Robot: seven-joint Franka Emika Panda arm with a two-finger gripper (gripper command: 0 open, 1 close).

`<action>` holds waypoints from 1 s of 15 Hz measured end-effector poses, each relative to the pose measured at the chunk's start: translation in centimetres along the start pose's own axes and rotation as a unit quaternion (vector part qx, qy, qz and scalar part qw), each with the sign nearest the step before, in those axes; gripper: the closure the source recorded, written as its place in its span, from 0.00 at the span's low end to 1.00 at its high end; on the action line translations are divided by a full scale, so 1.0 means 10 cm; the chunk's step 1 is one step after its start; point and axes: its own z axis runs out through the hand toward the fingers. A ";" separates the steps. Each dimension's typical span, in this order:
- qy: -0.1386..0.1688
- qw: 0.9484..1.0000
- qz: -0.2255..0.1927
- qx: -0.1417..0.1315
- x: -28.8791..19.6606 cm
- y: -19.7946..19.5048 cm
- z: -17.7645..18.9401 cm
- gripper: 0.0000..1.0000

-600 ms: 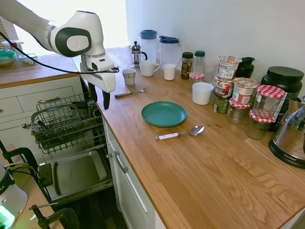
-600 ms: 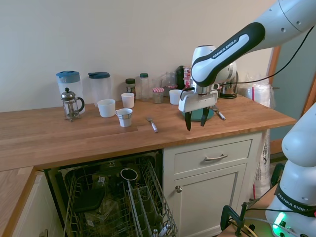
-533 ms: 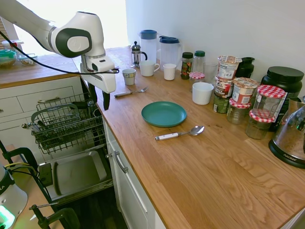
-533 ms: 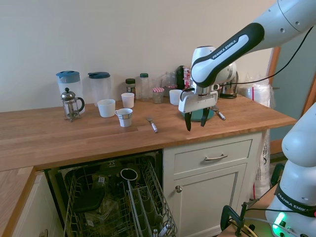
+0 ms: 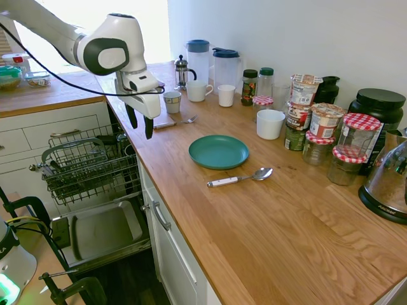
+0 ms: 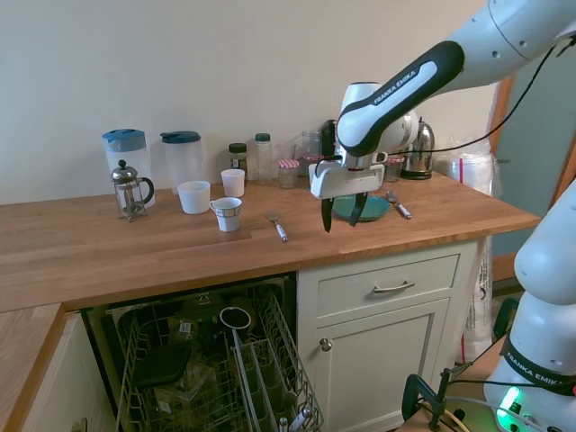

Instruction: Put the fork in the dishwasher

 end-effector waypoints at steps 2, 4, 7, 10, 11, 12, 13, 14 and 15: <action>0.009 1.000 0.007 0.005 0.06 -0.27 0.11 0.00; 0.020 1.000 0.015 0.008 0.12 -0.50 0.21 0.00; 0.032 0.999 0.022 0.009 0.15 -0.79 0.35 0.00; 0.034 0.999 0.025 0.019 0.11 -1.04 0.38 0.00; 0.035 0.999 0.027 0.022 0.10 -1.10 0.39 0.00; 0.037 0.999 0.028 0.022 0.09 -1.13 0.41 0.00; 0.039 0.999 0.030 0.020 0.10 -1.16 0.44 0.00; 0.041 0.998 0.033 0.017 0.10 -1.18 0.48 0.00; 0.041 0.998 0.037 0.014 0.11 -1.20 0.53 0.00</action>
